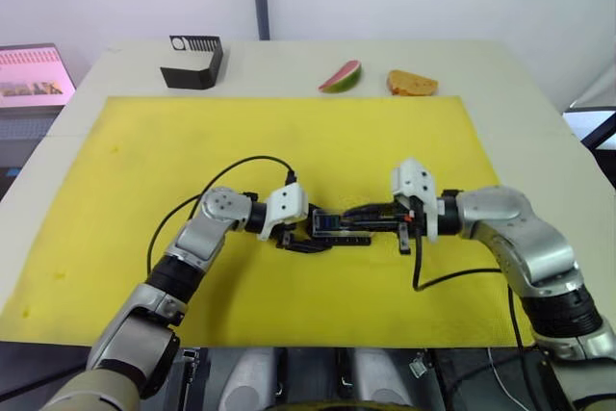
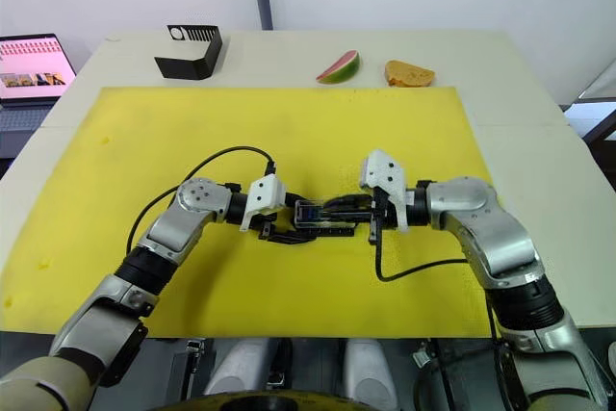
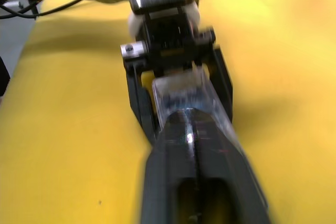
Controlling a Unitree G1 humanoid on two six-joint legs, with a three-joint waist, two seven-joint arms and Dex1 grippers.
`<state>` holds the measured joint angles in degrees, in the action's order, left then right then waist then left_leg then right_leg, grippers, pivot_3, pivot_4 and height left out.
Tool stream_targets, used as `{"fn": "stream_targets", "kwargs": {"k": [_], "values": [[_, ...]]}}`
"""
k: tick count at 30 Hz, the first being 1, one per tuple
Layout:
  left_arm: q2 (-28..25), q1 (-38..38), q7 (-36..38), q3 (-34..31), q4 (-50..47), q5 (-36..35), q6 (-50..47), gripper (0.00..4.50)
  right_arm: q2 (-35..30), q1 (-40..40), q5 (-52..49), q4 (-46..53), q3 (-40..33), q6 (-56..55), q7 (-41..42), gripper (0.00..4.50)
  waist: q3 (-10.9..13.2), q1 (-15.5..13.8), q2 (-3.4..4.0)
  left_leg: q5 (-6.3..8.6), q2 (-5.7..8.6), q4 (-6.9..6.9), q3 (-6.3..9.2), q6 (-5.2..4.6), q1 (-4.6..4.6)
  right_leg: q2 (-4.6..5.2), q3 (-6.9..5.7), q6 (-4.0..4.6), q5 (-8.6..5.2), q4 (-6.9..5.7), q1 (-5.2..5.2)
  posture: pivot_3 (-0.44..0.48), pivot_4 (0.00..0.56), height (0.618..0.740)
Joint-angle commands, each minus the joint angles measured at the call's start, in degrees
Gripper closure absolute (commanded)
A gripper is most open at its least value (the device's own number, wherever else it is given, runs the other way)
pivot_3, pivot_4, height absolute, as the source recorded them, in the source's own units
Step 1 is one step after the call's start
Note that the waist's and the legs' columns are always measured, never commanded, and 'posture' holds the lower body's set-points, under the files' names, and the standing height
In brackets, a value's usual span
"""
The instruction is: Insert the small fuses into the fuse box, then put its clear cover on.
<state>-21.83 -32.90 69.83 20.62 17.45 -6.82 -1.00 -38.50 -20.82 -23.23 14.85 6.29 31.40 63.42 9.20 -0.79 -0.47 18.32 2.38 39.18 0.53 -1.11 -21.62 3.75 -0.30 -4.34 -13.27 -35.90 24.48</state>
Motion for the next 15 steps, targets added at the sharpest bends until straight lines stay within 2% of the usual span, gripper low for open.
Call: {"fn": "stream_targets", "kwargs": {"k": [1, 4, 9, 15], "values": [[0.0, -0.2, -0.6, -0.3, 0.1, 0.6, -0.4, 1.91, 0.2, -0.6, 2.8, -1.7, 0.9, -2.4, -2.2, 4.49, 0.0, 0.0, 0.00, 0.00, 0.00, 0.00, 0.00, 0.00, 0.00, 0.00, 0.00, 0.00, 0.00, 0.00, 0.00, 0.000, 0.150, 0.740], [-0.1, -0.4, -0.4, -0.3, 0.2, 0.7, -0.3, 1.91, 0.6, -1.1, 6.2, -6.1, 2.4, -3.9, -4.5, 4.49, 0.0, 0.0, 0.00, 0.00, 0.00, 0.00, 0.00, 0.00, 0.01, 0.00, 0.00, 0.00, 0.00, 0.02, 0.00, 0.000, 0.150, 0.740], [-0.4, -0.2, -0.3, -0.3, -0.3, 0.7, -0.4, 1.91, 0.3, 0.6, 4.3, -8.7, 1.9, -6.3, -1.7, 4.49, 0.0, 0.0, 0.00, 0.00, 0.00, -0.02, 0.00, 0.00, 0.06, 0.00, 0.00, 0.00, 0.00, 0.01, -0.04, 0.000, 0.150, 0.740], [-0.7, 0.0, -0.4, -0.3, -0.8, 0.7, -0.7, 1.91, 1.2, 1.4, 1.6, -3.4, 2.1, -5.0, -1.7, 4.49, 0.0, 0.1, 0.00, 0.00, 0.00, -0.03, 0.00, 0.00, 0.06, 0.00, 0.00, 0.00, 0.00, 0.01, -0.04, 0.000, 0.150, 0.740]]}}
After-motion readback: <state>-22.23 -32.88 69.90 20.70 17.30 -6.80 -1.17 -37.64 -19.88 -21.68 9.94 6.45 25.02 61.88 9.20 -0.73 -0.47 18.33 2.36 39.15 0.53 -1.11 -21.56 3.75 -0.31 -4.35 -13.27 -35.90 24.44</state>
